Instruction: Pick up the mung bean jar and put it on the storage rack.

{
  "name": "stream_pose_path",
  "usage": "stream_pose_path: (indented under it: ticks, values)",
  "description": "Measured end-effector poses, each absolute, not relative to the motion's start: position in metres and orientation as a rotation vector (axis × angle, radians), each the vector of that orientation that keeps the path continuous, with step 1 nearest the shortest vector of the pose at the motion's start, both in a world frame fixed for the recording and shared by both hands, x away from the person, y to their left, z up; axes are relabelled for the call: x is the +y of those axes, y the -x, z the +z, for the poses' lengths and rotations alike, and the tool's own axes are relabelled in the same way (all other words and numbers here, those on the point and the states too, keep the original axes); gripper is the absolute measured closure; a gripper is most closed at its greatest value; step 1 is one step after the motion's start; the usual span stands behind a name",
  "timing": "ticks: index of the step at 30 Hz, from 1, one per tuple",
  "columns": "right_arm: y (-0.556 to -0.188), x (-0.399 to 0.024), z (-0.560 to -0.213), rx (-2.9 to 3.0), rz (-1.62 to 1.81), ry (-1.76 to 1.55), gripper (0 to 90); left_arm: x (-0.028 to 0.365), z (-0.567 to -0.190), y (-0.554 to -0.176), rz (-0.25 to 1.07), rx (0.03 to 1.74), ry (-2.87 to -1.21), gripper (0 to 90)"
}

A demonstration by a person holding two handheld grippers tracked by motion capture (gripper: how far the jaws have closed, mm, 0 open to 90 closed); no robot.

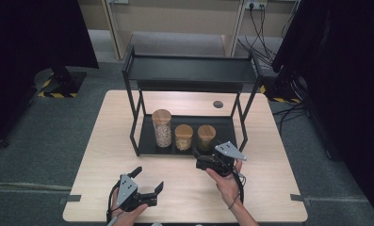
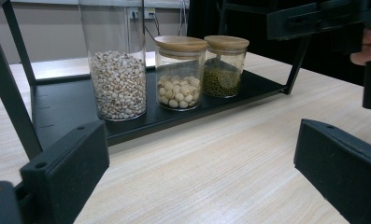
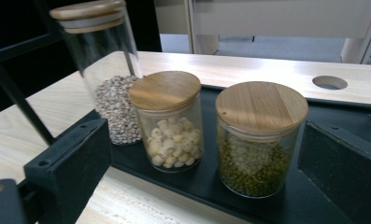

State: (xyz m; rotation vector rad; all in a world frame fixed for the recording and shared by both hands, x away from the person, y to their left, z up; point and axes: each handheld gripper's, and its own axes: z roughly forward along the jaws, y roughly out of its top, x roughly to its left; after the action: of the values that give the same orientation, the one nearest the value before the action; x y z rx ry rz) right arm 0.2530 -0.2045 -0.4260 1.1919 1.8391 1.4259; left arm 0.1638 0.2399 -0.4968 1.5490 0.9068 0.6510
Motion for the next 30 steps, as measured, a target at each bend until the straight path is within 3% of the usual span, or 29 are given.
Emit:
stream_pose_path:
  ticks: [30]
  values:
    - [-0.21,-0.21,-0.433,1.881,1.536,-1.074,3.5,0.241,-0.496,-0.164,0.654,0.91,-1.542,2.7]
